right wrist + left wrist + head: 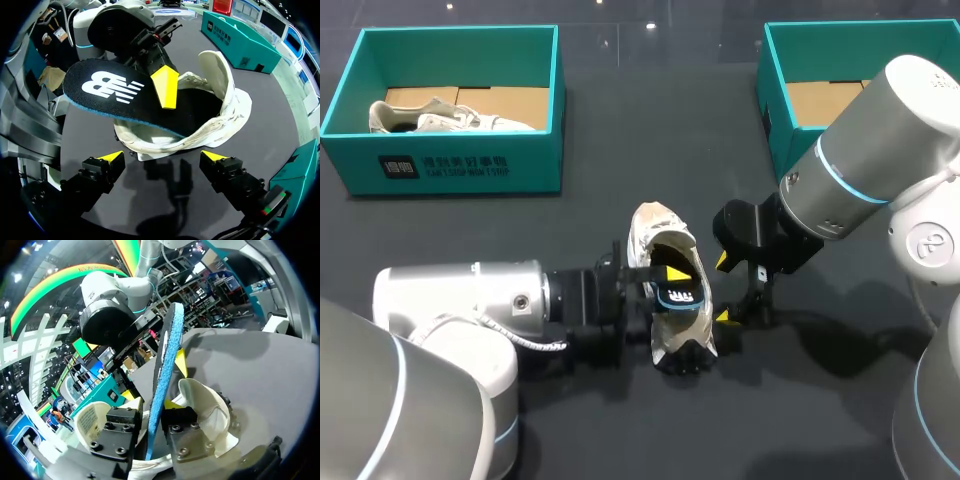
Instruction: Take the shoe out of the shoebox, open the shoe tongue, remove and reinsert the insole, then place the shoe into the shoebox
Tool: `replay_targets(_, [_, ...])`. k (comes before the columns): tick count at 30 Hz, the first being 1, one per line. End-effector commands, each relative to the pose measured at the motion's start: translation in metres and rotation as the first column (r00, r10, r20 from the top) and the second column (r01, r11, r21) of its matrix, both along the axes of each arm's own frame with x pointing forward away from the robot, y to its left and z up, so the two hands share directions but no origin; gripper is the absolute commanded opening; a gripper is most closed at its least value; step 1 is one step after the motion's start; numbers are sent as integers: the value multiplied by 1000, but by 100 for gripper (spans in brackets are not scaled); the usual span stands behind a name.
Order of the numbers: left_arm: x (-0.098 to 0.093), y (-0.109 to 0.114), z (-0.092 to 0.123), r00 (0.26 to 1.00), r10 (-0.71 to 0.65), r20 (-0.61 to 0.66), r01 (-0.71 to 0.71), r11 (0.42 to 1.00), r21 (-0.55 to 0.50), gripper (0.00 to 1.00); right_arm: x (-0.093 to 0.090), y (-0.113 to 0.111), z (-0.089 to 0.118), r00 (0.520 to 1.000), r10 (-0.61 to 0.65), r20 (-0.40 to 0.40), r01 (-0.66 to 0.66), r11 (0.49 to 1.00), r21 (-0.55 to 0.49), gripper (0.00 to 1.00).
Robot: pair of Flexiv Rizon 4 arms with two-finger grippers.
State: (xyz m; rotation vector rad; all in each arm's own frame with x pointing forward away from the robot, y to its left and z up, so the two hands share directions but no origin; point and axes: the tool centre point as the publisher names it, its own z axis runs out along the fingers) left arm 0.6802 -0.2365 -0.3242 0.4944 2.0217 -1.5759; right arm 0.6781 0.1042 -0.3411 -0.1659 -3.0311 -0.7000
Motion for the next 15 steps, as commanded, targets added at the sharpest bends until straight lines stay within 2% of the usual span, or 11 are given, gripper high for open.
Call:
replay_targets(1, [-11, 8, 8, 1000, -3, 7, 3, 1000, -7, 25, -1, 0, 0, 1000, -2, 3, 2, 1000, -2, 100])
replay_targets(11, [-24, 4, 21, 999, -32, 40, 32, 999, -7, 22, -1, 0, 0, 1000, -2, 3, 2, 1000, -2, 100])
replay_targets(14, [-26, 1, 21, 998, -35, 57, 35, 999, 0, 0, -1, 0, 0, 1000, -2, 3, 2, 1000, -2, 100])
replay_targets(15, [-26, 1, 20, 997, -35, 62, 35, 999, 3, 0, -1, 0, 0, 1000, -2, 3, 2, 1000, -2, 100])
